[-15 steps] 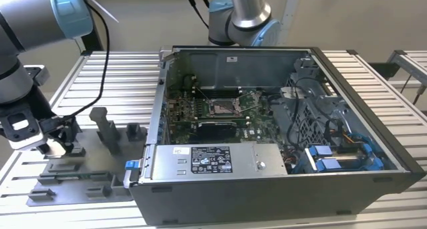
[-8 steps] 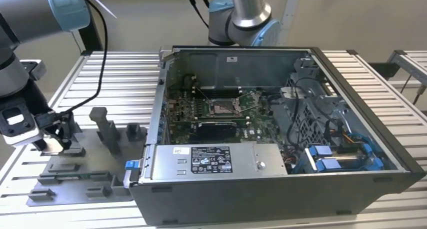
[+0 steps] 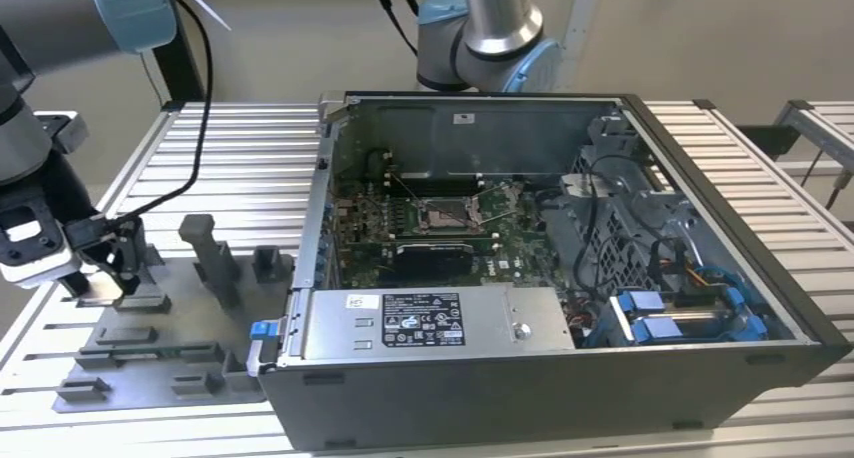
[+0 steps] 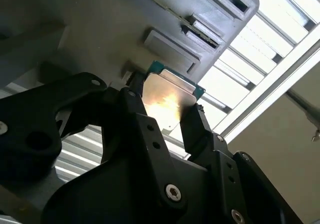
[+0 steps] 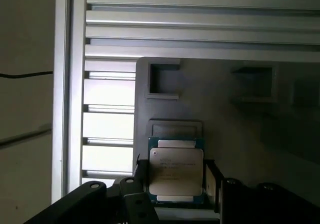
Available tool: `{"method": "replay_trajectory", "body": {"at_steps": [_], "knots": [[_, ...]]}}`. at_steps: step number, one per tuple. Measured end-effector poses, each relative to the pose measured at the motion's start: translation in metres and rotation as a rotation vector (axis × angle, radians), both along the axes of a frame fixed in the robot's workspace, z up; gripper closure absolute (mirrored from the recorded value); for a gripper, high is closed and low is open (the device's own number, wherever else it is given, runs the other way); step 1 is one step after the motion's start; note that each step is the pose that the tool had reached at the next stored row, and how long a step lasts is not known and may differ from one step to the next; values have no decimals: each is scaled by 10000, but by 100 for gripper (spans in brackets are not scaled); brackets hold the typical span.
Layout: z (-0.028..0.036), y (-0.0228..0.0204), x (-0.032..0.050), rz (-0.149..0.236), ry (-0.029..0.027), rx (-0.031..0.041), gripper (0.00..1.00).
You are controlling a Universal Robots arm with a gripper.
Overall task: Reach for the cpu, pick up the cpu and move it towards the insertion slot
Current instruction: 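Pick up the cpu and move it towards the insertion slot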
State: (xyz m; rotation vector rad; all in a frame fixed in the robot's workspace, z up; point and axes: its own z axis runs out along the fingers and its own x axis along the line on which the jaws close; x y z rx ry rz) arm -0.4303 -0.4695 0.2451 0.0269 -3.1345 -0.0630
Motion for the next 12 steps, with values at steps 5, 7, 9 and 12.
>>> {"method": "replay_trajectory", "body": {"at_steps": [5, 7, 9, 12], "knots": [[34, 0, -1, -1, 3, -2, 100], [73, 0, -1, -1, 3, -2, 100], [116, 0, -1, -1, 2, -1, 100], [189, 0, -1, -1, 1, -1, 100]]}}
